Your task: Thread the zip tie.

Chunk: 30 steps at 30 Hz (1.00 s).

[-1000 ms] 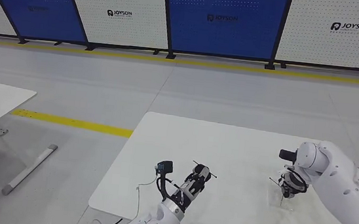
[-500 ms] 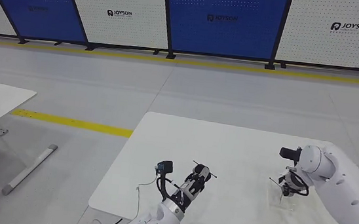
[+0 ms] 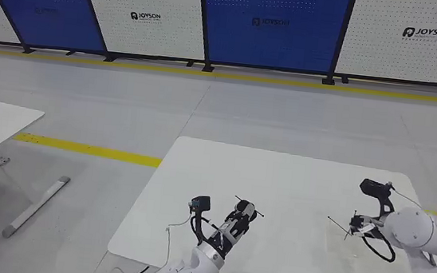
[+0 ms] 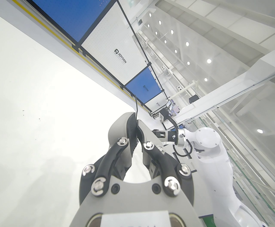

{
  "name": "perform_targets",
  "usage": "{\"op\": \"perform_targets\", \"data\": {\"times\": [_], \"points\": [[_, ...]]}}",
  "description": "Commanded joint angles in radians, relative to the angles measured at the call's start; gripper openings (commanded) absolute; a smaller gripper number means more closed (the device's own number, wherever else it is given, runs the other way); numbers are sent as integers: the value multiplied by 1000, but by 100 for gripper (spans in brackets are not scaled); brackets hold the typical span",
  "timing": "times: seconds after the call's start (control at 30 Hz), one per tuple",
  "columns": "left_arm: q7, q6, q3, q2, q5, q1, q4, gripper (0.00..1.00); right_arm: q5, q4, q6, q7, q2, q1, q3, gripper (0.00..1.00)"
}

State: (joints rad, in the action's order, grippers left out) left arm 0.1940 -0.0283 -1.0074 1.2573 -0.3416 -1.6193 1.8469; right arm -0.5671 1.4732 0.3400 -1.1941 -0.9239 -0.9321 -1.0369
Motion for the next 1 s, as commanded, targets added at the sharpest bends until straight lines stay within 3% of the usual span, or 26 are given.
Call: {"op": "perform_targets", "data": {"times": [0.0,0.43,0.53,0.7,0.83,0.97], "points": [[0,0,0,0,0,0,0,0,0,-6,0,-1,-1,8,4,0],[0,0,0,0,0,0,0,0,5,-6,-4,22,-1,-1,0,0],[0,0,0,0,0,0,0,0,41,21,-28,90,3,-37,-41,0],[0,0,0,0,0,0,0,0,96,158,-49,255,21,-184,-157,0],[0,0,0,0,0,0,0,0,117,249,-82,314,30,-295,-207,0],[0,0,0,0,0,0,0,0,119,252,-84,311,30,-300,-209,0]]}}
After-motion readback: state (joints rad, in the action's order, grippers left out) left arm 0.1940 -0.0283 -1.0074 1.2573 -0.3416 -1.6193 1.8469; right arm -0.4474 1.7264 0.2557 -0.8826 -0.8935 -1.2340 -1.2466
